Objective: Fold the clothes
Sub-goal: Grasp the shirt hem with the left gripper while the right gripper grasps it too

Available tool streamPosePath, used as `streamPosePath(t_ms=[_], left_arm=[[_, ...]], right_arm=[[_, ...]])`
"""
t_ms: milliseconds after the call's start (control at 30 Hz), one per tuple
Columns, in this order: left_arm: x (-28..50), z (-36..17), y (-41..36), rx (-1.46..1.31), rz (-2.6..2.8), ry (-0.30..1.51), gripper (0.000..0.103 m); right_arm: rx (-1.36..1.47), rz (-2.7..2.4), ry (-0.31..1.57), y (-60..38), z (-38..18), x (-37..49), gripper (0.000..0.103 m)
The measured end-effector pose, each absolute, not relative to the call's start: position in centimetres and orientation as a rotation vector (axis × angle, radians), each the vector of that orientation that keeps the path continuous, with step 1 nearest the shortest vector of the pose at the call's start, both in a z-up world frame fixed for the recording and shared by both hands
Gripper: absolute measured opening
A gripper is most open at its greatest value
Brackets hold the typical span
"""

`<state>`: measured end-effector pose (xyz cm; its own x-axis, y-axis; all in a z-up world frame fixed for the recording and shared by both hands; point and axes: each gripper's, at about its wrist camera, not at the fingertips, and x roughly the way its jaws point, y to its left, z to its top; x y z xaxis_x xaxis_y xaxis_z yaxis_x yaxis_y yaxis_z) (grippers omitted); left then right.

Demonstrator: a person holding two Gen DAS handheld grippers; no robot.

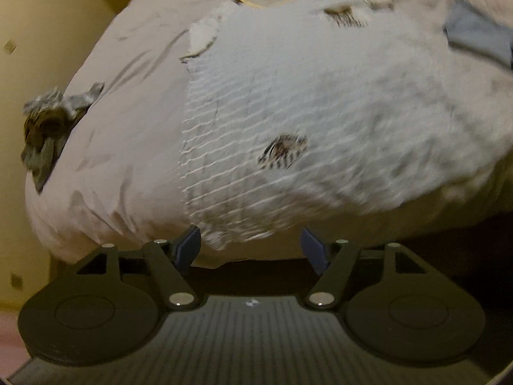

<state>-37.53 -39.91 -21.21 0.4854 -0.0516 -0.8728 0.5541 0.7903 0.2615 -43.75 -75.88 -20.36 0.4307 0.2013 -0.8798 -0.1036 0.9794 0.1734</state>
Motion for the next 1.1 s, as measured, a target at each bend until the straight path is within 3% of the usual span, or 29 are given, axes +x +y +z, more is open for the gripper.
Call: streamPosePath(t_ms=[233, 433, 600, 767, 833, 867, 1100], left_arm=[[-33.7, -24.8, -33.7, 0.557, -0.508, 1.02, 0.065], [-28.9, -28.5, -28.4, 0.378, -0.602, 1.082, 0.061], [-25.4, -32.2, -26.7, 0.287, -0.691, 1.143, 0.045], [-24.1, -33.8, -26.9, 0.218, -0.731, 1.186, 0.038], [-23.7, -34.1, -27.1, 0.194, -0.735, 1.197, 0.022], [-23.7, -34.0, -27.4, 0.194, -0.75, 1.207, 0.001], [-24.2, -32.1, -28.9, 0.23, -0.798, 1.215, 0.0]], right_arm=[[0.124, 0.103, 1.167, -70.2, -21.5, -43.5, 0.057], [0.168, -0.047, 1.208, -67.6, -23.3, -44.4, 0.057], [0.205, -0.178, 1.212, -68.8, -24.4, -46.2, 0.057], [0.224, -0.255, 1.219, -71.4, -25.3, -48.0, 0.057], [0.256, -0.267, 1.21, -72.8, -25.7, -48.5, 0.058], [0.275, -0.268, 1.211, -73.5, -26.1, -48.7, 0.058], [0.565, -0.252, 1.17, -77.3, -29.6, -50.0, 0.057]])
